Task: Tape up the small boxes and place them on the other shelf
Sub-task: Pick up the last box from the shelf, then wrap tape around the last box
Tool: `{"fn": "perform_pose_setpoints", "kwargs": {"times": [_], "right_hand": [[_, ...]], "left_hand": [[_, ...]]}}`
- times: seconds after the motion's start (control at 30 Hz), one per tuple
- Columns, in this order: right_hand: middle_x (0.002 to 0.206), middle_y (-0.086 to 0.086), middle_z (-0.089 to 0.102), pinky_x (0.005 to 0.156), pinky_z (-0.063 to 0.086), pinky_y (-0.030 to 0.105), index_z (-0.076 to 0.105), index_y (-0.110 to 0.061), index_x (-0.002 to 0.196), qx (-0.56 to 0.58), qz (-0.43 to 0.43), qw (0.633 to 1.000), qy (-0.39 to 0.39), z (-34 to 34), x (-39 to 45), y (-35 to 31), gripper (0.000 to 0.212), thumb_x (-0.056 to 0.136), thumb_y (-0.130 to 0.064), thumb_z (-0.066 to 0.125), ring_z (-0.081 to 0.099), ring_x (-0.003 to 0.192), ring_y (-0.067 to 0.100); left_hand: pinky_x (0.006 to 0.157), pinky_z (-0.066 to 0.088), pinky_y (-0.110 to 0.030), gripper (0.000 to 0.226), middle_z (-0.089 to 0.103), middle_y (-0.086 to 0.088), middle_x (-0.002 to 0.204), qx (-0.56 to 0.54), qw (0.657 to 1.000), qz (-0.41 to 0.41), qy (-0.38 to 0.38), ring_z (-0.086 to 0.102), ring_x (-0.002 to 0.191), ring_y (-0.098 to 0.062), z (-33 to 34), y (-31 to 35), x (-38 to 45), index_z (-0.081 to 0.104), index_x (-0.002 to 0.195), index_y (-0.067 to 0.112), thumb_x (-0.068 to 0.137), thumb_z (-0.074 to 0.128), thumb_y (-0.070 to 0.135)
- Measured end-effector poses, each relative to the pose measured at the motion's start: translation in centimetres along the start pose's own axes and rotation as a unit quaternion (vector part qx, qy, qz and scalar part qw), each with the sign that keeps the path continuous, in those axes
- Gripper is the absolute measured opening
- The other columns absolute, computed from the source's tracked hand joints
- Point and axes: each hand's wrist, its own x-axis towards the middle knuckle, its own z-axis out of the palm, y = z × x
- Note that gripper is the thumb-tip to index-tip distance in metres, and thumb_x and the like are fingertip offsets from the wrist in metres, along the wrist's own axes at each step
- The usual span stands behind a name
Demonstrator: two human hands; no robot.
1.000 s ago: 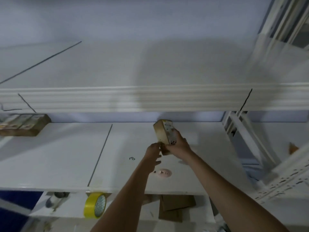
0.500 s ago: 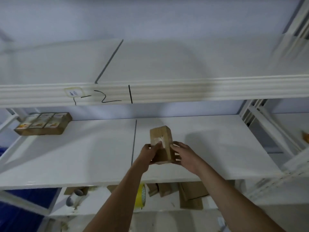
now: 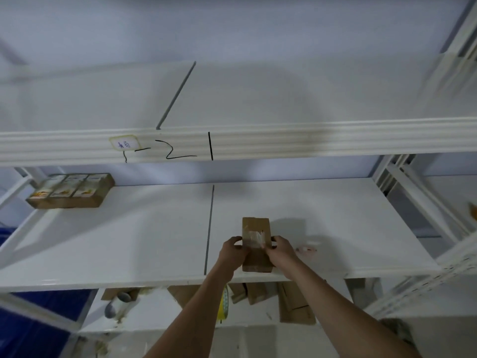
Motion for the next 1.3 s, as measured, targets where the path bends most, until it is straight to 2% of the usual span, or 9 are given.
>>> {"fn": "perform_pose_setpoints", "kwargs": {"times": [0.07, 0.2, 0.47, 0.67, 0.8, 0.87, 0.97, 1.07, 1.3], "right_hand": [[0.127, 0.003, 0.063, 0.087, 0.054, 0.032, 0.055, -0.016, 0.132, -0.031, -0.011, 0.999, 0.014, 0.4, 0.8, 0.5, 0.036, 0.099, -0.028, 0.06, 0.062, 0.105, 0.019], [0.115, 0.007, 0.068, 0.076, 0.05, 0.027, 0.064, -0.01, 0.118, -0.115, -0.034, 0.991, 0.056, 0.8, 2.5, 0.9, 0.023, 0.098, -0.02, 0.059, 0.065, 0.098, 0.021], [0.097, 0.003, 0.072, 0.05, 0.033, 0.019, 0.07, -0.011, 0.101, -0.137, -0.018, 0.986, 0.089, 1.1, 4.9, 2.5, 0.021, 0.095, -0.03, 0.065, 0.059, 0.077, 0.015], [0.104, 0.004, 0.069, 0.075, 0.057, 0.033, 0.059, -0.012, 0.11, -0.167, -0.029, 0.976, 0.135, 1.7, 4.0, 1.4, 0.022, 0.092, -0.022, 0.066, 0.067, 0.093, 0.022], [0.106, 0.007, 0.07, 0.085, 0.058, 0.037, 0.06, -0.008, 0.12, -0.184, -0.212, 0.919, 0.278, 3.0, 0.8, -0.6, 0.034, 0.087, -0.012, 0.071, 0.068, 0.098, 0.024], [0.09, 0.001, 0.069, 0.074, 0.054, 0.026, 0.065, -0.012, 0.104, -0.131, -0.246, 0.926, 0.254, 4.8, -1.1, -1.4, 0.015, 0.089, -0.008, 0.066, 0.067, 0.085, 0.02], [0.082, -0.003, 0.067, 0.065, 0.052, 0.021, 0.065, -0.011, 0.087, -0.029, -0.141, 0.982, 0.121, 8.8, -2.4, -1.3, 0.01, 0.093, -0.009, 0.058, 0.065, 0.079, 0.017], [0.086, 0.007, 0.071, 0.065, 0.056, 0.032, 0.066, -0.009, 0.083, -0.022, 0.011, 0.999, 0.036, 11.7, -1.9, 0.0, 0.016, 0.092, -0.012, 0.054, 0.068, 0.077, 0.021], [0.086, 0.005, 0.07, 0.057, 0.054, 0.026, 0.07, -0.01, 0.095, -0.054, 0.125, 0.99, 0.043, 13.3, -2.4, 1.7, 0.015, 0.095, -0.014, 0.056, 0.068, 0.078, 0.021]], "left_hand": [[0.081, 0.061, -0.035, 0.046, 0.07, -0.009, 0.111, 0.03, 0.999, 0.012, 0.013, 0.069, 0.098, -0.025, 0.3, -0.4, 0.4, 0.054, 0.137, 0.012, 0.092, 0.062, 0.008], [0.067, 0.058, -0.023, 0.044, 0.068, -0.009, 0.114, 0.077, 0.995, 0.016, 0.056, 0.067, 0.095, -0.021, 1.3, -0.3, 0.7, 0.055, 0.136, 0.011, 0.092, 0.061, 0.007], [0.085, 0.06, -0.036, 0.052, 0.066, -0.01, 0.124, 0.13, 0.987, 0.044, 0.081, 0.064, 0.108, -0.024, 1.8, -0.4, 1.2, 0.051, 0.137, 0.013, 0.089, 0.065, 0.002], [0.083, 0.057, -0.034, 0.036, 0.069, -0.012, 0.118, 0.149, 0.985, 0.049, 0.072, 0.068, 0.097, -0.024, 1.0, -0.1, 0.7, 0.053, 0.137, 0.014, 0.102, 0.052, 0.021], [0.076, 0.053, -0.029, 0.027, 0.073, -0.004, 0.106, 0.132, 0.974, 0.068, 0.173, 0.065, 0.086, -0.018, -1.8, -0.4, -0.3, 0.068, 0.116, 0.017, 0.1, 0.046, 0.018], [0.076, 0.054, -0.032, 0.024, 0.074, -0.006, 0.097, 0.094, 0.964, 0.051, 0.244, 0.066, 0.087, -0.022, -3.8, -1.4, -1.2, 0.07, 0.106, 0.013, 0.098, 0.048, 0.02], [0.068, 0.045, -0.031, 0.026, 0.07, -0.008, 0.081, 0.073, 0.954, -0.001, 0.292, 0.061, 0.076, -0.026, -6.6, -3.7, -2.6, 0.066, 0.086, 0.007, 0.096, 0.05, 0.024], [0.066, 0.043, -0.033, 0.031, 0.057, -0.008, 0.066, 0.066, 0.961, -0.084, 0.256, 0.055, 0.068, -0.027, -8.3, -6.1, -3.0, 0.055, 0.071, 0.006, 0.095, 0.05, 0.025], [0.08, 0.049, -0.034, 0.026, 0.069, -0.009, 0.107, -0.026, 0.976, -0.211, -0.053, 0.062, 0.088, -0.023, -9.1, -9.4, -4.0, 0.067, 0.112, 0.012, 0.095, 0.065, 0.032]]}}
